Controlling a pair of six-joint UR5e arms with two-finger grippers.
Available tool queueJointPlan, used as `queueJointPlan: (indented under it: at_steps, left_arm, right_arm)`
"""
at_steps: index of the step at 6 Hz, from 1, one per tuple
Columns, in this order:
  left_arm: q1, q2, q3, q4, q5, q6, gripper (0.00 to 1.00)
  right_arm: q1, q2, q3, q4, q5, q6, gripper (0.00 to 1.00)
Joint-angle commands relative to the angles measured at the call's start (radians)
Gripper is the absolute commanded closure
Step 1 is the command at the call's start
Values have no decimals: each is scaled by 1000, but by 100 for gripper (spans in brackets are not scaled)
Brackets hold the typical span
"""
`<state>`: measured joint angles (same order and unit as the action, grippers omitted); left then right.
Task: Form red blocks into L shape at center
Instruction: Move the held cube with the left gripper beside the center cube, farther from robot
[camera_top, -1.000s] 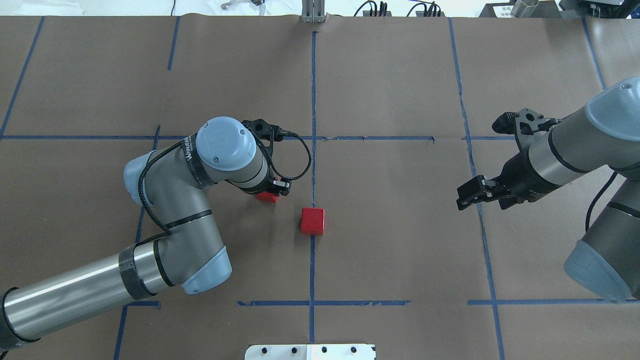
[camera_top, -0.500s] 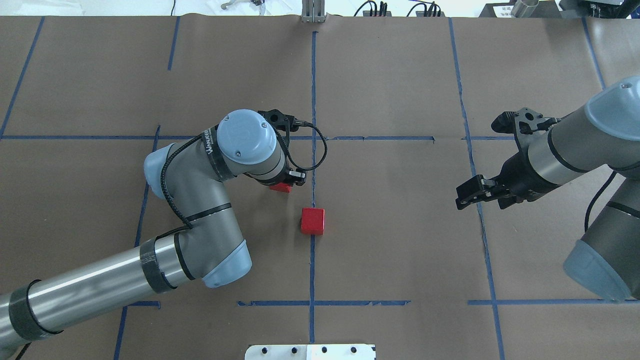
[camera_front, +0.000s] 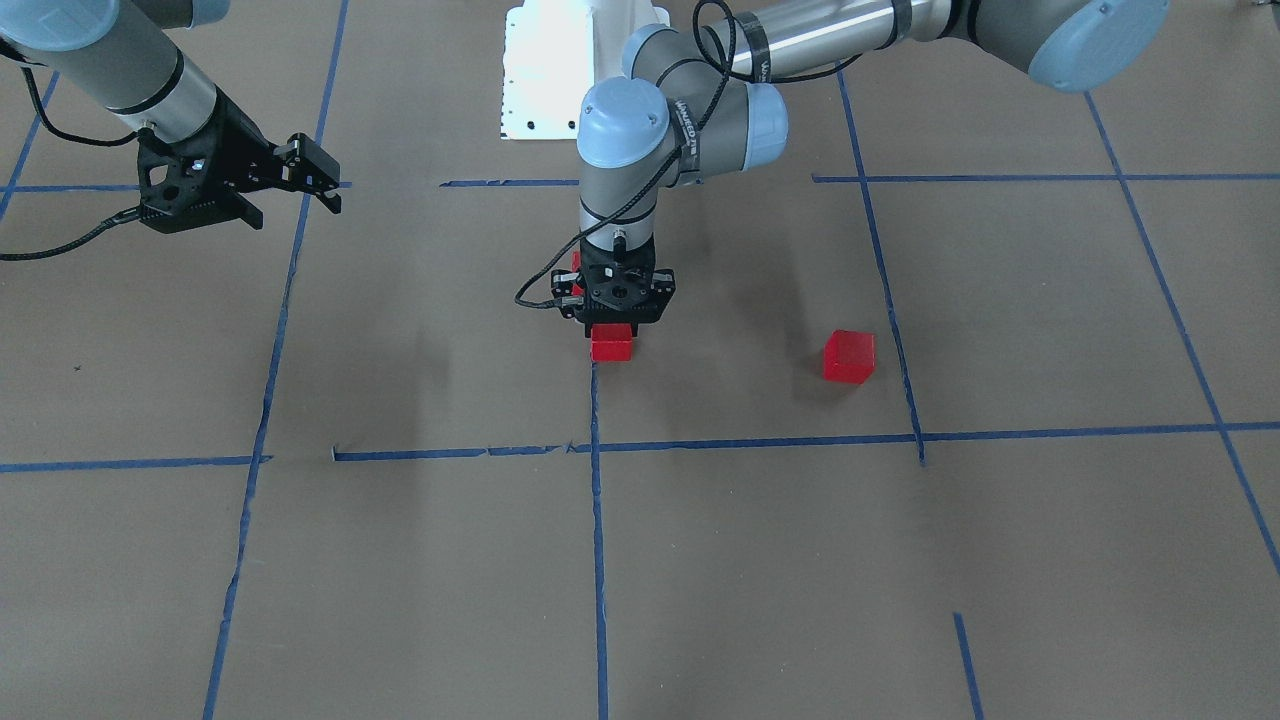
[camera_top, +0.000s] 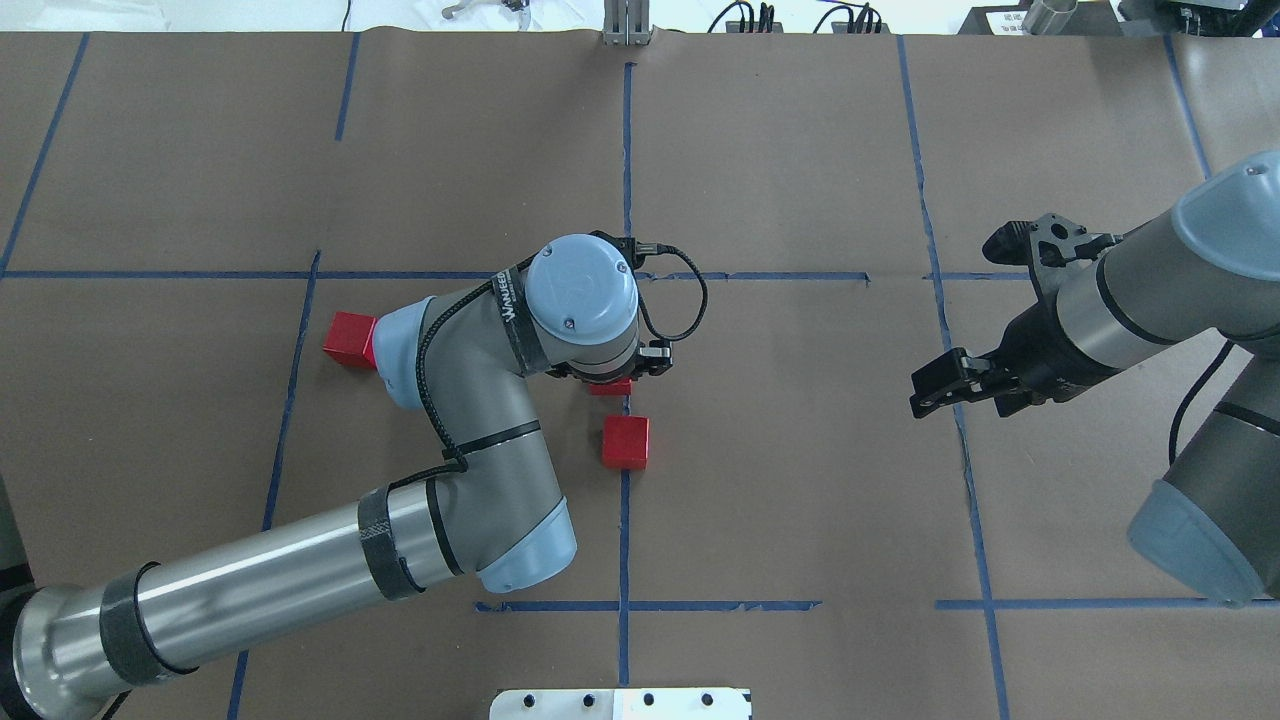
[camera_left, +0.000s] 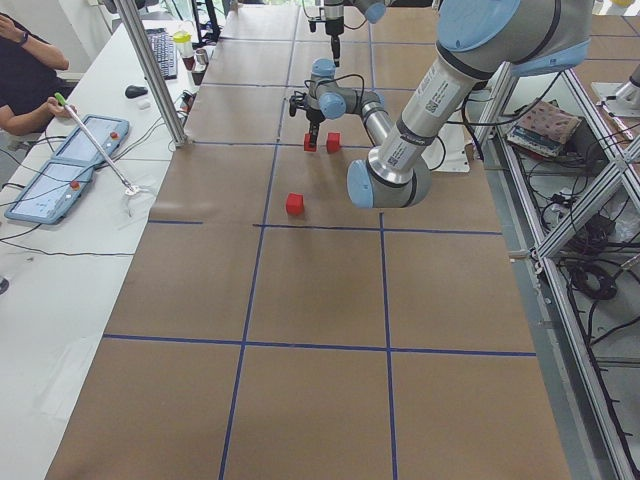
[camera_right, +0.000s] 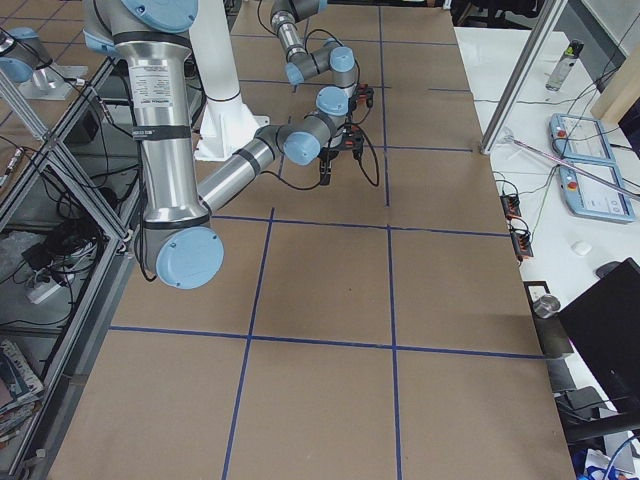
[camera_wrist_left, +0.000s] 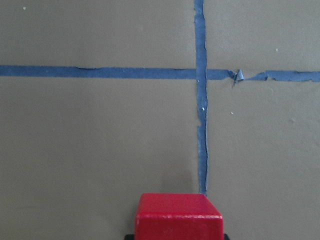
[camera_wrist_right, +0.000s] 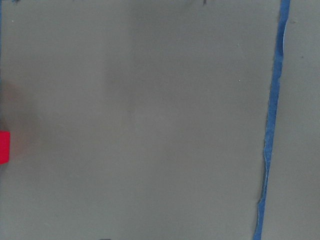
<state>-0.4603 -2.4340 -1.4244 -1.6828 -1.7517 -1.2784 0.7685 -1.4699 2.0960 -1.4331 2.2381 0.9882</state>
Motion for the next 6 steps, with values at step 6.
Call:
queueJointPlan:
  at_steps: [6]
  left_arm:
    - [34,-4,-4,8,8,-38,84]
  right_arm:
    - [0,-4,6,0,-2,6,0]
